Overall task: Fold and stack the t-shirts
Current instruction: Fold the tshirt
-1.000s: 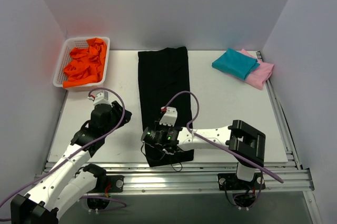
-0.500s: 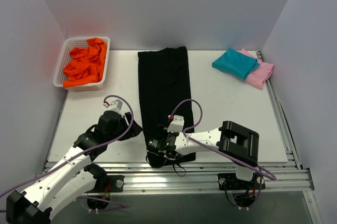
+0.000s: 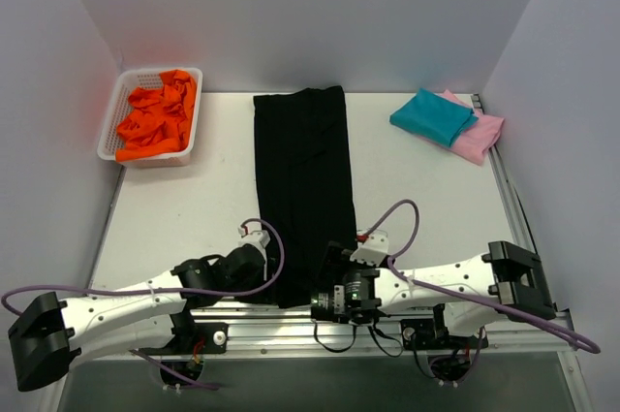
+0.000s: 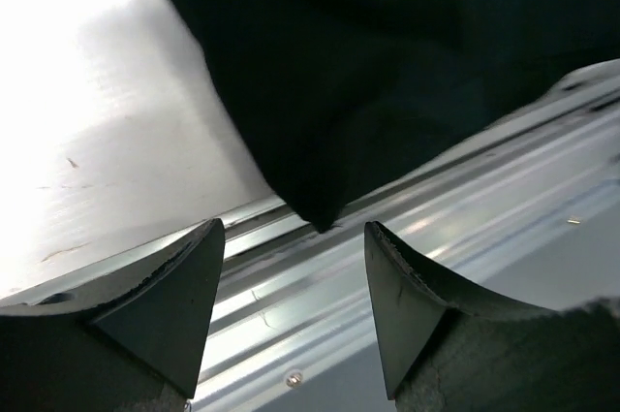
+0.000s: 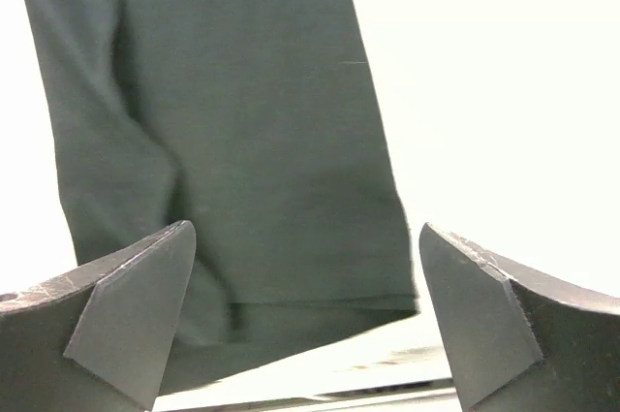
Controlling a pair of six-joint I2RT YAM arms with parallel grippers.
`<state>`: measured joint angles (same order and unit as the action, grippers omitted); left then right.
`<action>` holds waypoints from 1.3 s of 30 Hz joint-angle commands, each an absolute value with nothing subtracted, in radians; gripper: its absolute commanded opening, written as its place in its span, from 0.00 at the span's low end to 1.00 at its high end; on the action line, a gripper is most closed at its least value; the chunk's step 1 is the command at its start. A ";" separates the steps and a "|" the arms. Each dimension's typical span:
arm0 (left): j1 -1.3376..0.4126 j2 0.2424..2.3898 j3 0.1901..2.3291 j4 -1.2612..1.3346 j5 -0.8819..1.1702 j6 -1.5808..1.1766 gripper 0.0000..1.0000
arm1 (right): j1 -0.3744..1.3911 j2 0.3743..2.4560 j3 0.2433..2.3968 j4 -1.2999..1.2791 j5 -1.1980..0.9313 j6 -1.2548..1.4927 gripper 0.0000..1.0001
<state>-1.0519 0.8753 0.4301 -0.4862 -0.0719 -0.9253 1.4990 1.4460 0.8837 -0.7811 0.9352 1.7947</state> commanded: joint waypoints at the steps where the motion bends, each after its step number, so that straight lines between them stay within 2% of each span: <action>1: -1.087 0.958 0.402 -0.375 -0.103 -0.985 0.68 | 1.516 1.361 0.795 -0.942 0.996 1.956 0.95; 6: -1.101 1.043 0.408 -0.292 -0.129 -1.003 0.68 | 1.529 1.293 0.701 -0.907 0.959 1.976 0.94; 15: -1.104 1.103 0.468 -0.265 -0.222 -0.991 0.68 | 1.540 1.327 0.672 -0.819 0.948 1.960 0.93; 19: -1.104 1.205 0.500 -0.232 -0.238 -0.989 0.67 | 1.539 1.341 0.667 -0.788 0.956 1.951 0.93; 22: -1.104 1.264 0.506 -0.181 -0.252 -1.002 0.60 | 1.540 1.358 0.666 -0.770 0.960 1.947 0.93; 24: -1.104 1.285 0.506 -0.152 -0.264 -1.012 0.52 | 1.540 1.362 0.660 -0.740 0.960 1.936 0.91; 28: -1.103 1.302 0.503 -0.130 -0.285 -1.028 0.20 | 1.539 1.382 0.640 -0.634 0.947 1.859 0.77; 30: -1.103 1.295 0.500 -0.138 -0.296 -1.035 0.08 | 1.540 1.396 0.631 -0.562 0.931 1.826 0.70; 32: -1.103 1.270 0.500 -0.161 -0.313 -1.037 0.05 | 1.540 1.422 0.626 -0.523 0.917 1.804 0.66; 39: -1.101 1.152 0.476 -0.245 -0.365 -1.046 0.05 | 1.555 1.499 0.545 -0.364 0.844 1.798 0.58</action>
